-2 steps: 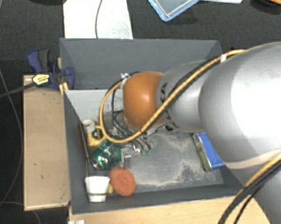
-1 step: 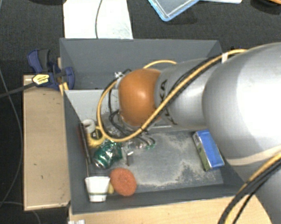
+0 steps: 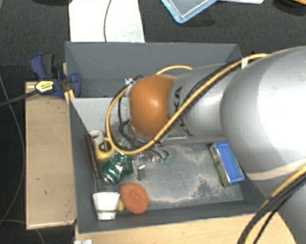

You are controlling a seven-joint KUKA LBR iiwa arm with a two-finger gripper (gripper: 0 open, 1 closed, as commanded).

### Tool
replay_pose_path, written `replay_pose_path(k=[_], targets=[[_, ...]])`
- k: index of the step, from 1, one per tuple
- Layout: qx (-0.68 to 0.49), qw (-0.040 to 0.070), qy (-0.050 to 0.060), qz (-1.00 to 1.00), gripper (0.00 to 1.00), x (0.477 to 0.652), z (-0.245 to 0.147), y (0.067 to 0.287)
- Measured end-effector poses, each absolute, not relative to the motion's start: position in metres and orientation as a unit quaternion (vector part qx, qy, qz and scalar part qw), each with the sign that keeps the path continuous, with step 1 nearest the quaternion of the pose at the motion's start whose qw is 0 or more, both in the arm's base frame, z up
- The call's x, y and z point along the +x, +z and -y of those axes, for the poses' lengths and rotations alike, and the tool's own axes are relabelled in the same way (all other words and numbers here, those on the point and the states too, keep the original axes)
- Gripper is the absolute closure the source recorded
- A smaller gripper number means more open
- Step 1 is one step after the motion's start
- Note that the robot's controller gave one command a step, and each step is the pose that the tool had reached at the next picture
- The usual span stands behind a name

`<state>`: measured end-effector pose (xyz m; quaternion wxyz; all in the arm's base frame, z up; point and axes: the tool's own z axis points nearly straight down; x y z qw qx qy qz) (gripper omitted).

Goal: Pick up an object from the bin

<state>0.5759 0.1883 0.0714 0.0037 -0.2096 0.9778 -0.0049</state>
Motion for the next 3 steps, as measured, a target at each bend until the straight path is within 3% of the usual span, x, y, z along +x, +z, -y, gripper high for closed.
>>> replay_pose_path(k=[2, 3], targets=[[-0.21, 0.005, -0.004, -0.978, 1.0, 0.576, -0.189, 0.105], [-0.209, 0.001, -0.003, -0.978, 1.0, 0.573, -0.189, 0.129]])
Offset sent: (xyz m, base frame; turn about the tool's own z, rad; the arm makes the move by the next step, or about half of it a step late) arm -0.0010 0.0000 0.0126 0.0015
